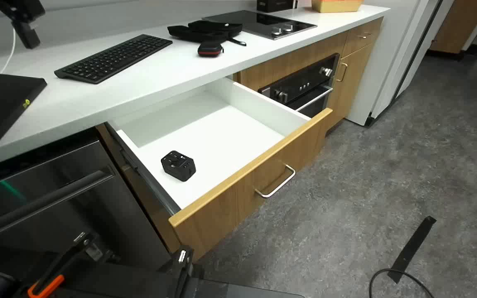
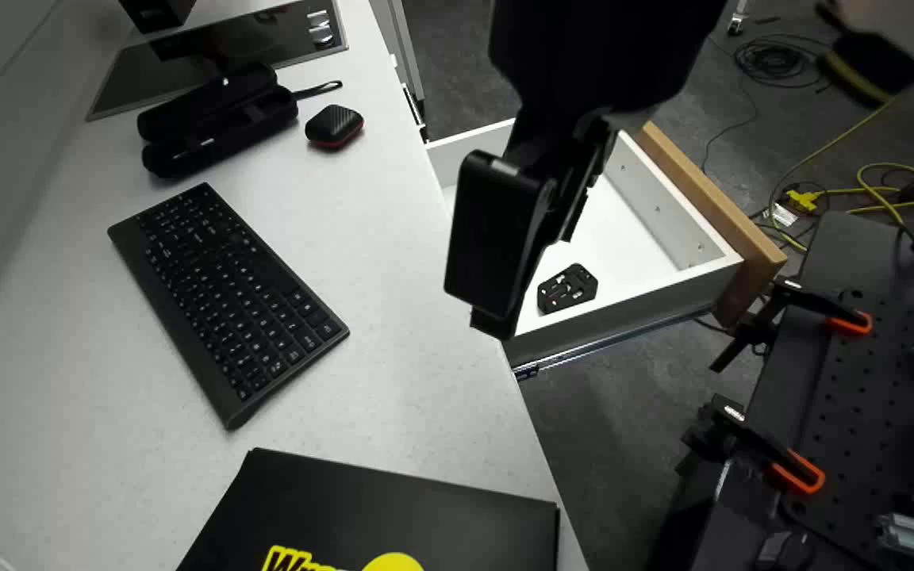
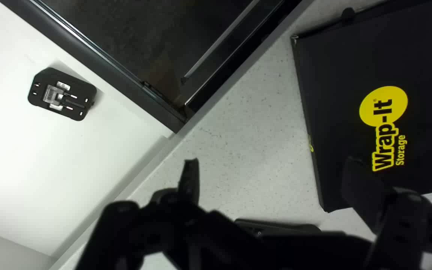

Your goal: Close the open drawer

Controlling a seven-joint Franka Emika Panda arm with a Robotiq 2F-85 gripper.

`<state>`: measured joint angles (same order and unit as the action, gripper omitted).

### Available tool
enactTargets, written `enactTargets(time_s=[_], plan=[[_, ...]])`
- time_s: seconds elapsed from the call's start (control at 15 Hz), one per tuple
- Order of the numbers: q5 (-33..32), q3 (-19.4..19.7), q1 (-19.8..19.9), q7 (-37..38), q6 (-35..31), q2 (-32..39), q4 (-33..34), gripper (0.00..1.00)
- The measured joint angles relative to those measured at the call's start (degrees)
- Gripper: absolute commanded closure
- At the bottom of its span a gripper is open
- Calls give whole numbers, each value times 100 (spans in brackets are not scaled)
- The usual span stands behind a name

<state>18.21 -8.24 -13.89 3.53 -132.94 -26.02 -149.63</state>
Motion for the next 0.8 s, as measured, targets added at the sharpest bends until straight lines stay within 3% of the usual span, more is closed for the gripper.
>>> enactTargets(time_s=[0.53,0.8], plan=[[-35,15,36,0,0,1,-18,0],[-438,405,537,-67,0,-110,-300,0]])
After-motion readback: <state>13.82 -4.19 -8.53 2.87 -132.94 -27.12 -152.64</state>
